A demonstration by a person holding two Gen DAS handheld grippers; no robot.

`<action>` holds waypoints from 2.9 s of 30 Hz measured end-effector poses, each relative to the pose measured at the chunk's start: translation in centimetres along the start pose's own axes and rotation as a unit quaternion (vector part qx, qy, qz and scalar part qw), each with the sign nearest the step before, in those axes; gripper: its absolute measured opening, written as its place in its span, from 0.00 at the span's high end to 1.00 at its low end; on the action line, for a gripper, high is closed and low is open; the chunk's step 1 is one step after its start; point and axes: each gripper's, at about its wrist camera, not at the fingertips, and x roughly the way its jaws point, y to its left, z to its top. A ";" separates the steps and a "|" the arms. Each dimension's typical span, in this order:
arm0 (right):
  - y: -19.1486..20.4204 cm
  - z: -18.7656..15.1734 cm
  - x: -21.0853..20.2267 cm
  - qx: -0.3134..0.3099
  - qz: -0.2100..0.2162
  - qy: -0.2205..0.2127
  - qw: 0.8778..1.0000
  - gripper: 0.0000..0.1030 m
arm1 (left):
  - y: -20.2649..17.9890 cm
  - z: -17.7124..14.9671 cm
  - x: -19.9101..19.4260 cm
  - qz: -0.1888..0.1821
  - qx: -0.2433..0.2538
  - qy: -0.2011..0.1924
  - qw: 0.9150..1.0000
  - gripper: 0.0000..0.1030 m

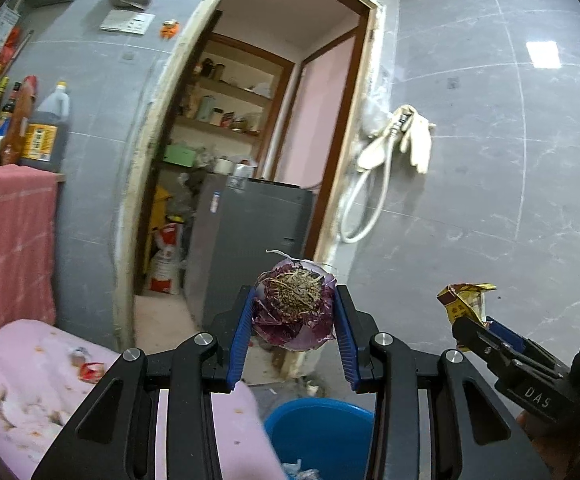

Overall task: Collect trash
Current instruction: 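Carry the yellow wrapper and purple bag over the blue basin and open both tools, then move both open tools back above the remaining scraps on the table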

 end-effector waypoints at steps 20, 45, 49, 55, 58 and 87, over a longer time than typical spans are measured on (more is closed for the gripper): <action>-6.9 -5.9 3.0 0.040 -0.071 0.065 0.995 0.33 | -3.5 -6.7 8.8 -0.035 0.017 0.124 0.991 0.66; -9.8 -10.7 8.1 0.100 -0.076 0.179 0.976 0.29 | -0.4 -11.5 14.4 -0.026 -0.042 0.263 0.964 0.54; -9.4 -10.1 7.9 0.098 -0.075 0.169 0.978 0.25 | 0.1 -10.2 13.6 -0.021 -0.039 0.245 0.968 0.45; -7.2 -7.5 6.5 0.081 -0.067 0.119 0.987 0.18 | 2.3 -6.5 10.6 0.013 -0.038 0.185 0.982 0.21; -5.9 -6.0 5.7 0.072 -0.061 0.087 0.992 0.15 | 3.7 -4.5 8.5 0.040 -0.027 0.150 0.987 0.09; 14.6 -3.0 13.0 -0.001 0.131 0.014 0.991 0.00 | 24.7 0.4 -2.2 0.237 0.040 0.082 0.967 0.02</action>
